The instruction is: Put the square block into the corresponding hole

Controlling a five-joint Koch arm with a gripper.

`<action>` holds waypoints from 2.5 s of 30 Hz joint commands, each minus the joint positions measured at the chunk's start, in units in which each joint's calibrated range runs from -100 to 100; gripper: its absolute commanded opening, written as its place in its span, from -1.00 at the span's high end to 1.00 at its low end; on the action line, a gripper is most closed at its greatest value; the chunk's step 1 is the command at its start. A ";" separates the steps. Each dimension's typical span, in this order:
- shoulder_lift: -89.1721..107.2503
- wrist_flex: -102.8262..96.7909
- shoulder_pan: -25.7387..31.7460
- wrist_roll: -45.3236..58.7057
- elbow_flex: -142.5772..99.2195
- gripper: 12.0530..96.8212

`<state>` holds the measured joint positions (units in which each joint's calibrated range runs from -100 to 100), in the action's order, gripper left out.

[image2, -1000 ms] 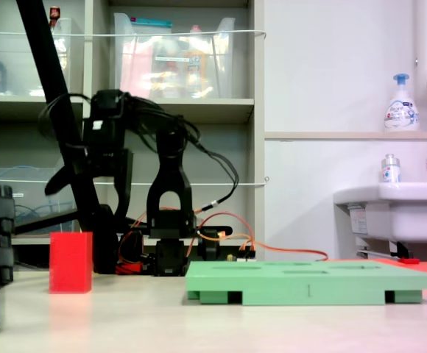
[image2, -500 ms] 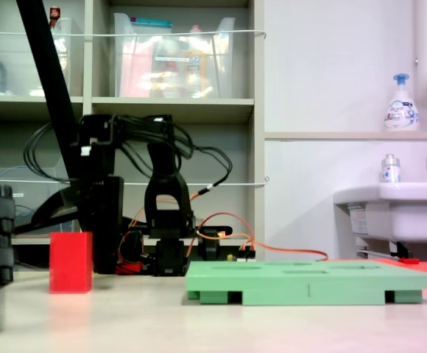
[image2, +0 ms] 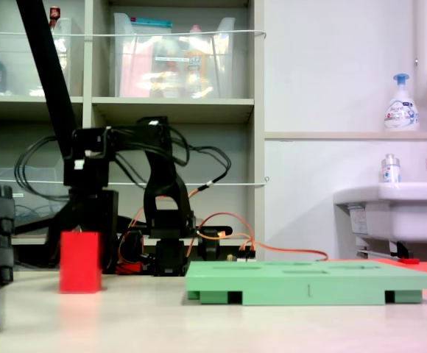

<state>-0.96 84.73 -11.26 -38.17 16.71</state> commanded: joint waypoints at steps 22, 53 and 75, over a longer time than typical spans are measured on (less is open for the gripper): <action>13.53 12.00 0.15 -4.79 -1.25 0.78; 1.94 4.39 26.18 -24.42 41.62 0.77; -17.06 -9.28 28.86 -28.77 47.50 0.76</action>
<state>-18.60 81.01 17.26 -66.59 59.82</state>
